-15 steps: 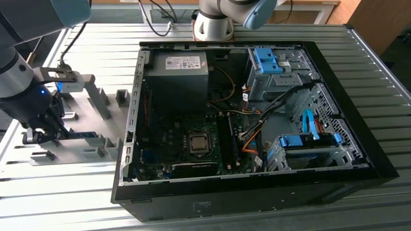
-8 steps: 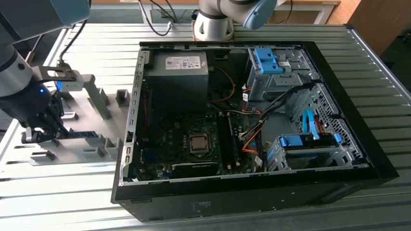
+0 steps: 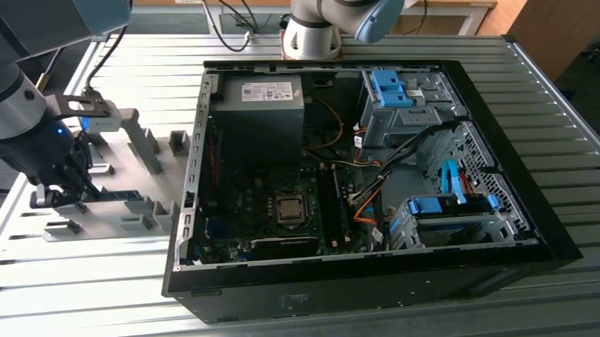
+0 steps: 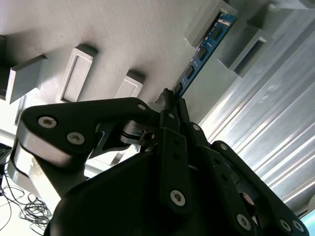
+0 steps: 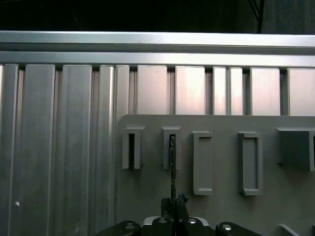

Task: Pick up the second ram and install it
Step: 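Pick up the second ram and move it above second insertion slot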

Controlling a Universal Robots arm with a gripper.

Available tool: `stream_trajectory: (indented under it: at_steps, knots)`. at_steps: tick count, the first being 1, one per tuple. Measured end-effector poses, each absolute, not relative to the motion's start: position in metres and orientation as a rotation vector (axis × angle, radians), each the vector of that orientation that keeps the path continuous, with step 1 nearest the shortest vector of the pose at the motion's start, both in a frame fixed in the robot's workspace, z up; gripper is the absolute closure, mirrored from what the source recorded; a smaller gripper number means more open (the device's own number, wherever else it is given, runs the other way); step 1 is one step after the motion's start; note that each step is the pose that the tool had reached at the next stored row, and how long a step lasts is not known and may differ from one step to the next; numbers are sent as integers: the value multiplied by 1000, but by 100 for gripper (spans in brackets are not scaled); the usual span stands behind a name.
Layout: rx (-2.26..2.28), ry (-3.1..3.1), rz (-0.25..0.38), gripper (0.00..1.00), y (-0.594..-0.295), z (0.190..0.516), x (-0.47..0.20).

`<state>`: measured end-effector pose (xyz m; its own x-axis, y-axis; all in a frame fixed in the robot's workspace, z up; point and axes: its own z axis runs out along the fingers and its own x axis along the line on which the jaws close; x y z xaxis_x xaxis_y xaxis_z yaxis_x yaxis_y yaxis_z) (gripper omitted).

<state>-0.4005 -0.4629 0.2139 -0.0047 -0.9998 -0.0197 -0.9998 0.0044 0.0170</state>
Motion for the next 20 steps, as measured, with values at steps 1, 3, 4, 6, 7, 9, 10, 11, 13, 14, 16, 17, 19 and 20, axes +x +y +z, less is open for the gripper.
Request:
stream_trajectory:
  at_steps: [1,3,4,6,7,9,10,11,13,14,16,17,19,20]
  knots:
    - [-2215,2225,41,86,-463,214,-400]
    - [-2215,2225,41,86,-463,215,-401]
    - [-2215,2225,41,86,-463,216,-401]
    - [-2215,2225,41,86,-463,217,-401]
    - [-2215,2225,41,86,-463,217,-401]
    - [-2215,2225,41,86,-463,218,-400]
    - [-2215,2225,41,86,-463,219,-401]
    - [-2215,2225,41,86,-463,220,-401]
    - [-2215,2225,41,86,-463,221,-401]
    - [-2215,2225,41,86,-463,222,-401]
    - [-2215,2225,41,86,-463,223,-401]
    - [-2215,2225,41,86,-463,224,-401]
    - [-2215,2225,41,86,-463,225,-401]
    - [-2215,2225,41,86,-463,226,-401]
